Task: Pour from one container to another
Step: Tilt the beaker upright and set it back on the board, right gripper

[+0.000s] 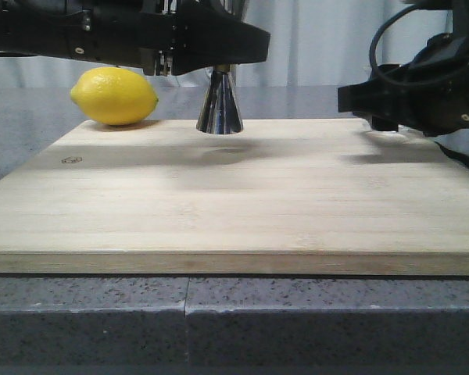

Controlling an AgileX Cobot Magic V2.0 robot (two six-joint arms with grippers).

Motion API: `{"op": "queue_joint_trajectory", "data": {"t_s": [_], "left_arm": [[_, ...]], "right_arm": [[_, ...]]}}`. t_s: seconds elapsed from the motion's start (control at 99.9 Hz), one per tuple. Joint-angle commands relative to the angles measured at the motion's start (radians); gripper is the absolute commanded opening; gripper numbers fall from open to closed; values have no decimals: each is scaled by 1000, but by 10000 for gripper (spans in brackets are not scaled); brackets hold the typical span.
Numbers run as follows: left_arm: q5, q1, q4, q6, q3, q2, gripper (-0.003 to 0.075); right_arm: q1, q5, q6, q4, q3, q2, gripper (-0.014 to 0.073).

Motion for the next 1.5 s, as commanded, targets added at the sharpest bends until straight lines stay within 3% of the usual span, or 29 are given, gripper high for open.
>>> {"op": "queue_joint_trajectory", "data": {"t_s": [0.0,0.24,0.43,0.551,1.051,1.241,1.491], "left_arm": [[101,-7,-88,-8,-31,-59,238],[101,-7,-88,-8,-31,-59,238],[101,-7,-88,-8,-31,-59,238],[101,-7,-88,-8,-31,-59,238],[101,-7,-88,-8,-31,-59,238],[101,-7,-88,-8,-31,-59,238],[101,-7,-88,-8,-31,-59,238]], "right_arm": [[-1,-126,3,-23,-22,-7,270],[-1,-143,3,-25,-22,29,300],[-1,-143,3,-25,-22,29,521],[-1,-99,3,-25,-22,-2,587],[-1,734,-21,-25,-22,-459,587],[-1,1048,-21,-107,-61,-566,586],[-1,1313,-19,-180,-131,-632,585]]}}
